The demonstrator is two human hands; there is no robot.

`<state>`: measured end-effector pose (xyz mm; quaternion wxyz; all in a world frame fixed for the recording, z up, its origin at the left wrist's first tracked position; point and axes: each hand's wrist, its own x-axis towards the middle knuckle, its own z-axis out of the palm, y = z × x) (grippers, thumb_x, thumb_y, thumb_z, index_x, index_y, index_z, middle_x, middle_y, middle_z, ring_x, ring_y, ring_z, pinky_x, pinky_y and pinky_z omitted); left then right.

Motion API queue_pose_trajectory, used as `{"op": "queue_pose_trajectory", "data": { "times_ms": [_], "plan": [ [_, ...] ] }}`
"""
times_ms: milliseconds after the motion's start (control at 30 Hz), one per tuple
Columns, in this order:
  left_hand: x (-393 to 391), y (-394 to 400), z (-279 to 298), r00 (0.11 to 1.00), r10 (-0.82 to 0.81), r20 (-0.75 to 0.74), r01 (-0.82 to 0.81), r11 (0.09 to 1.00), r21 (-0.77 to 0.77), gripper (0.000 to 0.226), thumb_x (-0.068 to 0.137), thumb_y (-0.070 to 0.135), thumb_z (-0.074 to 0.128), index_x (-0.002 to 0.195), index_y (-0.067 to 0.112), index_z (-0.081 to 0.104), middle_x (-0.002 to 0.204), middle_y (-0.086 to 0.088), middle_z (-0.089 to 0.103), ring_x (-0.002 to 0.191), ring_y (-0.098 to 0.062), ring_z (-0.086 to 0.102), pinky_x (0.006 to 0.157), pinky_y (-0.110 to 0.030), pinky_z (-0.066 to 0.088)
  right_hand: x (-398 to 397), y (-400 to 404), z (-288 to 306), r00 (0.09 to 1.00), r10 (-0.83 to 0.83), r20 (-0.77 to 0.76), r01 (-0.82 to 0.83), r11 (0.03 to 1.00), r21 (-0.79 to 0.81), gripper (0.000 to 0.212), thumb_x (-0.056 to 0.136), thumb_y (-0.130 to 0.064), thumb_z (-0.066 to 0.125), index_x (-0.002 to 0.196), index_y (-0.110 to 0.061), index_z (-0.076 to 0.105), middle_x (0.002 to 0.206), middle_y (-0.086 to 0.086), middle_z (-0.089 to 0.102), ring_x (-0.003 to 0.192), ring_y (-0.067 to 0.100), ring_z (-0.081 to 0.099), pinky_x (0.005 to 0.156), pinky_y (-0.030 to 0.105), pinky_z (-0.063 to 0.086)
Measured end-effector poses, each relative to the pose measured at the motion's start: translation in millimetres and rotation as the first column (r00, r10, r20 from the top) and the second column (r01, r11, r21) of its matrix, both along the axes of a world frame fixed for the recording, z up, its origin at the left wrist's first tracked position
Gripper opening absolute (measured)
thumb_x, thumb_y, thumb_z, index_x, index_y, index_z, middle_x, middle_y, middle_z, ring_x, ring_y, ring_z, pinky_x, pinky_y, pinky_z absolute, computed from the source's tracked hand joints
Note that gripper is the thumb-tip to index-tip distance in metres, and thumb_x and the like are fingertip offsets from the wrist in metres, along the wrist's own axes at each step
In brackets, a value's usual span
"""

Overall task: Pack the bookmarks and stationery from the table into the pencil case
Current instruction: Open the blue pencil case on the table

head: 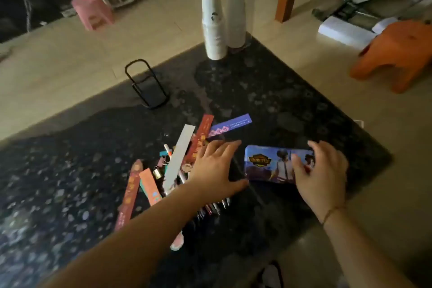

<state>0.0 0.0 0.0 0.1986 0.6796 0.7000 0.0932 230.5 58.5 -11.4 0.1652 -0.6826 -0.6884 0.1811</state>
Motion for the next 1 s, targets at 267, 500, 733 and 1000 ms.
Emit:
{"op": "queue_pose_trajectory", "data": {
  "times_ms": [267,500,733,1000],
  "plan": [
    [32.5,14.3,-90.8,0.997,-0.025,-0.075,0.036,0.988,0.153,0.103,0.066,0.071,0.058,0.147,0.029,0.012,0.15,0.003,0.034,0.135,-0.025,0.021,0.105,-0.051,0.019,28.1,-4.2,-70.1,0.971,-0.221,-0.087,0.224,0.974,0.028,0.066,0.084,-0.051,0.056,0.138,-0.017,0.04,0.133,0.016,0.052,0.122,0.038,0.037,0.098,0.05,0.037],
    [45.4,-33.9,-99.6,0.977,0.101,-0.188,-0.03,0.937,0.348,0.105,0.06,0.083,0.048,0.144,0.024,0.025,0.13,0.003,0.054,0.124,-0.026,0.034,0.095,-0.047,0.023,54.4,-44.0,-76.5,0.958,-0.036,-0.283,0.027,0.999,-0.036,0.079,0.07,-0.044,0.069,0.138,-0.046,0.028,0.13,0.006,0.045,0.111,0.023,0.043,0.093,0.047,0.043],
    [47.7,-74.4,-90.1,0.969,0.088,-0.23,-0.031,0.97,0.241,0.101,0.066,0.089,0.035,0.148,0.032,0.021,0.148,0.009,0.036,0.134,-0.021,0.019,0.105,-0.047,0.019,78.8,-61.4,-72.9,0.853,-0.009,-0.522,-0.138,0.96,-0.243,0.108,0.069,-0.004,0.078,0.142,-0.052,0.015,0.14,-0.001,0.041,0.126,0.022,0.048,0.102,0.051,0.044],
    [56.0,-62.3,-70.6,0.857,0.365,0.364,-0.454,0.868,0.198,0.074,0.08,0.066,0.054,0.142,0.032,0.032,0.124,0.001,0.061,0.122,-0.025,0.047,0.104,-0.044,0.035,91.2,-58.7,-65.2,0.808,-0.023,-0.588,-0.186,0.938,-0.291,0.088,0.079,-0.025,0.076,0.147,-0.038,0.022,0.126,-0.015,0.048,0.117,0.007,0.045,0.102,0.041,0.041]
  ]
}}
